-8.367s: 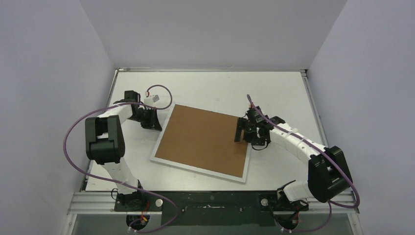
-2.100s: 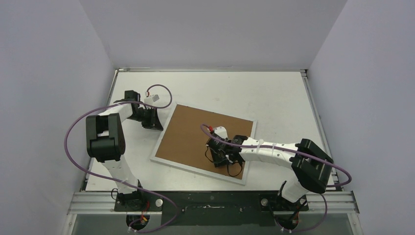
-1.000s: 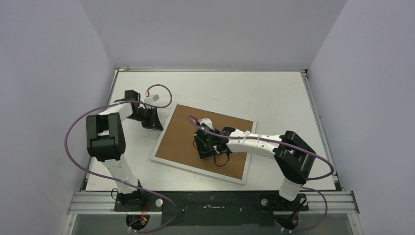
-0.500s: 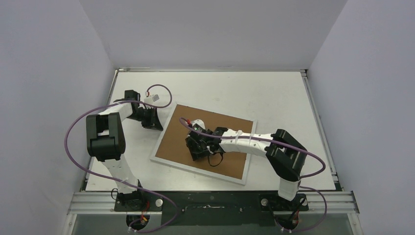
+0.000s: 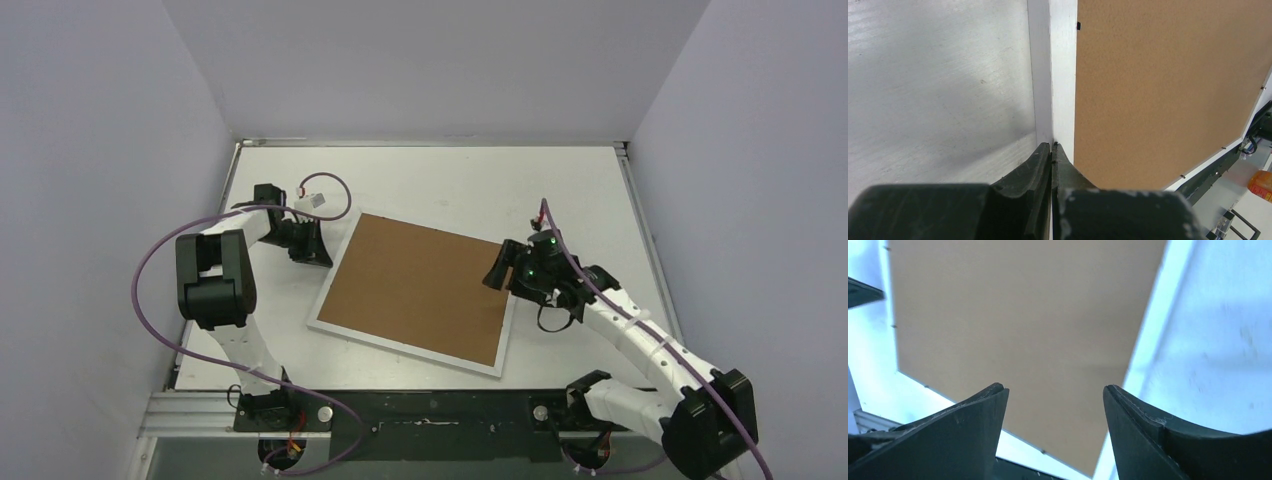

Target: Put the photo into the frame

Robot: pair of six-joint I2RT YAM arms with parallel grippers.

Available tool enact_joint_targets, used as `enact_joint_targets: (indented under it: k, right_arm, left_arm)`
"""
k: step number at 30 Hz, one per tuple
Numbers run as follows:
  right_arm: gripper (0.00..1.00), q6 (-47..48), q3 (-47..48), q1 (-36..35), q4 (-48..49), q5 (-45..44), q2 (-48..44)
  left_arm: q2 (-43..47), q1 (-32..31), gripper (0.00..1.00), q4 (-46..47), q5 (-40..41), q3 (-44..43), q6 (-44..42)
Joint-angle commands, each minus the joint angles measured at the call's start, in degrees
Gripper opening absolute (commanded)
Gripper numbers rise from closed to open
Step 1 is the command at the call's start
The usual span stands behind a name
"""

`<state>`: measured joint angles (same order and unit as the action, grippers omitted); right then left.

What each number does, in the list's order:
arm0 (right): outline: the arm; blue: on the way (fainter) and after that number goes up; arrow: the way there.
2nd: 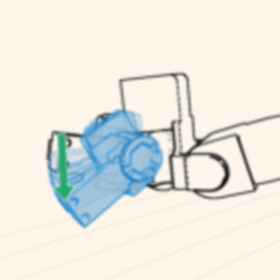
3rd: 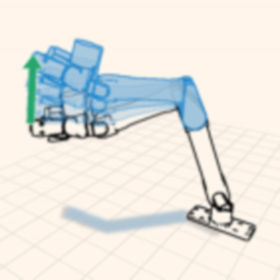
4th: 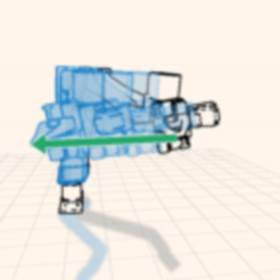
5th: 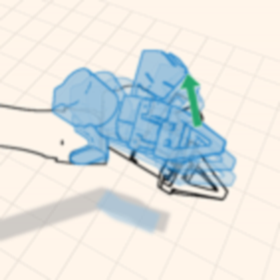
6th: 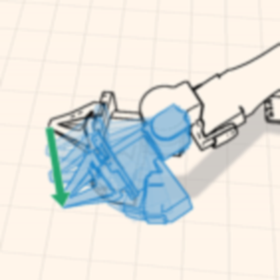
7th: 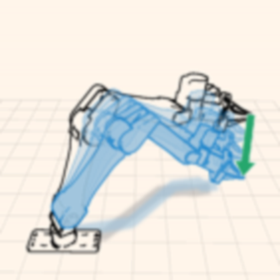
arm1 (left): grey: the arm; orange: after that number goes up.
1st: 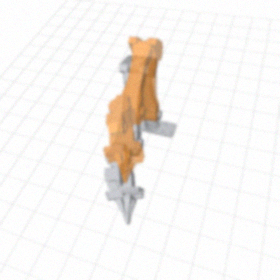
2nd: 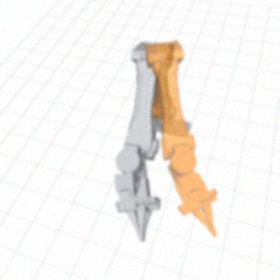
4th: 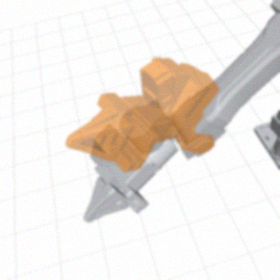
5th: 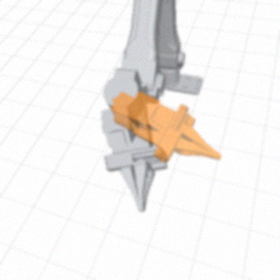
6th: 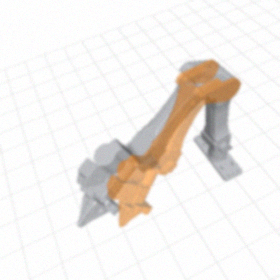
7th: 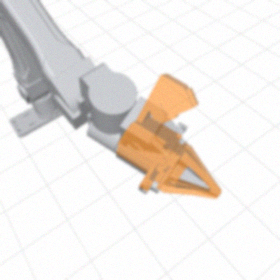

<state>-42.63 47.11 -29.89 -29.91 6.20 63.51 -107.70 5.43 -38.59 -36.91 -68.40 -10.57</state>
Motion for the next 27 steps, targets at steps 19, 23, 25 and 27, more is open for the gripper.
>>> enact_joint_targets:
  k: [19, 23, 25, 27]
  right_arm:
    - [0.65, -3.2, -15.3, 7.6, 1.8, 19.0, -0.9]
    - [0.65, -3.3, -16.2, 7.7, 2.8, 19.0, -0.5]
    - [0.64, -3.2, -16.3, 7.8, 3.2, 19.0, -0.2]
    - [0.64, -3.2, -16.3, 7.9, 3.6, 18.9, 0.2]
  left_arm:
    - [-1.0, 0.7, 0.00, -1.1, 3.8, -0.1, -1.8]
    - [-1.0, 0.7, 0.00, -1.2, 3.8, 0.0, -1.8]
    - [-1.0, 0.7, 0.00, -1.2, 3.8, -0.1, -1.9]
    - [-0.9, 0.7, 0.00, -1.2, 3.8, 0.0, -1.9]
